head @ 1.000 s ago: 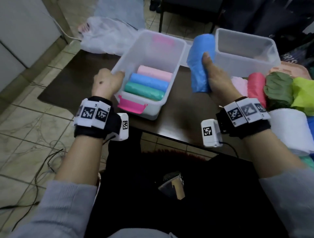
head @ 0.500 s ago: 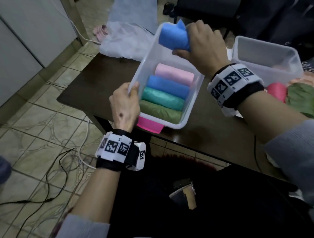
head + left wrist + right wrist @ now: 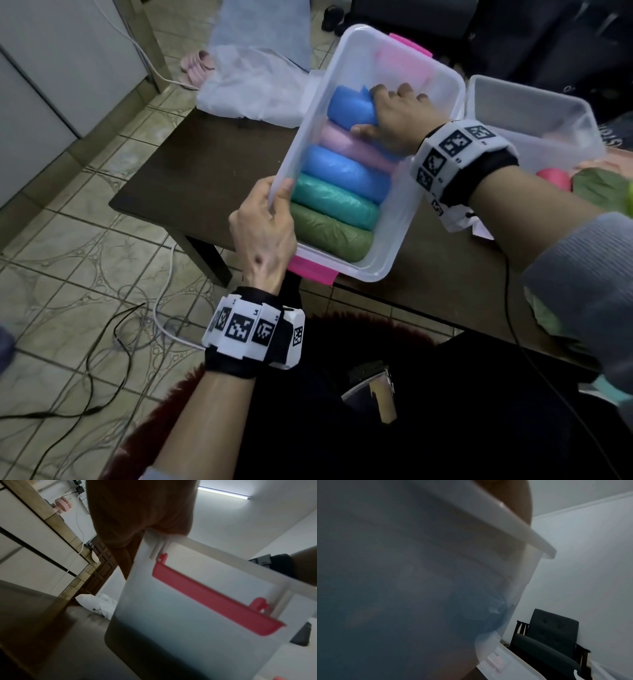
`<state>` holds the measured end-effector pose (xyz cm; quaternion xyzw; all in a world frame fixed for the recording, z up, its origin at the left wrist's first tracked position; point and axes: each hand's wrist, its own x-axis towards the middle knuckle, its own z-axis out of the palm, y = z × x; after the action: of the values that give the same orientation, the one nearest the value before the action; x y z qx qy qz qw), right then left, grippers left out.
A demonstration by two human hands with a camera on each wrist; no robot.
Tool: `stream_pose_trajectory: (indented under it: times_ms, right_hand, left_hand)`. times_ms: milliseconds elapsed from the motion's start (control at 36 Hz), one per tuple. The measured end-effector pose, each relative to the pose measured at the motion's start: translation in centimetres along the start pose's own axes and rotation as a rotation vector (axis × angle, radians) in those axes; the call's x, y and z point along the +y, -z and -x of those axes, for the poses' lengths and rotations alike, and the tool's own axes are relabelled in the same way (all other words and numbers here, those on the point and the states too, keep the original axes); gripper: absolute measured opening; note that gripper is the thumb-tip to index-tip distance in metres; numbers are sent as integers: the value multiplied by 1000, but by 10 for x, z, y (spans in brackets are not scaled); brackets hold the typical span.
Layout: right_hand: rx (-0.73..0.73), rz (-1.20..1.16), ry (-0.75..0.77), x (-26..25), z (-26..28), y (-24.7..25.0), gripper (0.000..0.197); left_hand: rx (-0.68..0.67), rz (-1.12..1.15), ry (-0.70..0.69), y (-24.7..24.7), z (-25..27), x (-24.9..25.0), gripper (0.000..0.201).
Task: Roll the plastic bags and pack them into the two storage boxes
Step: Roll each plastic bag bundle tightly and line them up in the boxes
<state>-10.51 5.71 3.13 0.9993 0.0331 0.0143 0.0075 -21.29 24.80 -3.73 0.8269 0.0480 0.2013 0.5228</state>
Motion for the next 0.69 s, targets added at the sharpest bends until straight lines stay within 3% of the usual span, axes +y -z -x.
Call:
stream_pose_trajectory:
  times_ms: [194,333,611,694]
  right_hand:
    - [193,110,36,-14,14,7,55]
    - [161,167,31,-16,22,1,32]
    - [131,164,-123,-16,12,3,32]
    - [98,167,-93,-14,11,3,33]
  left_hand:
    - [12,-9,38,1,-2,-3,29]
    - [22,-4,45,2,-1,-5,28]
    - [-2,-10,13,2,1,-4,28]
    - [2,-9,6,1,0,-3,27]
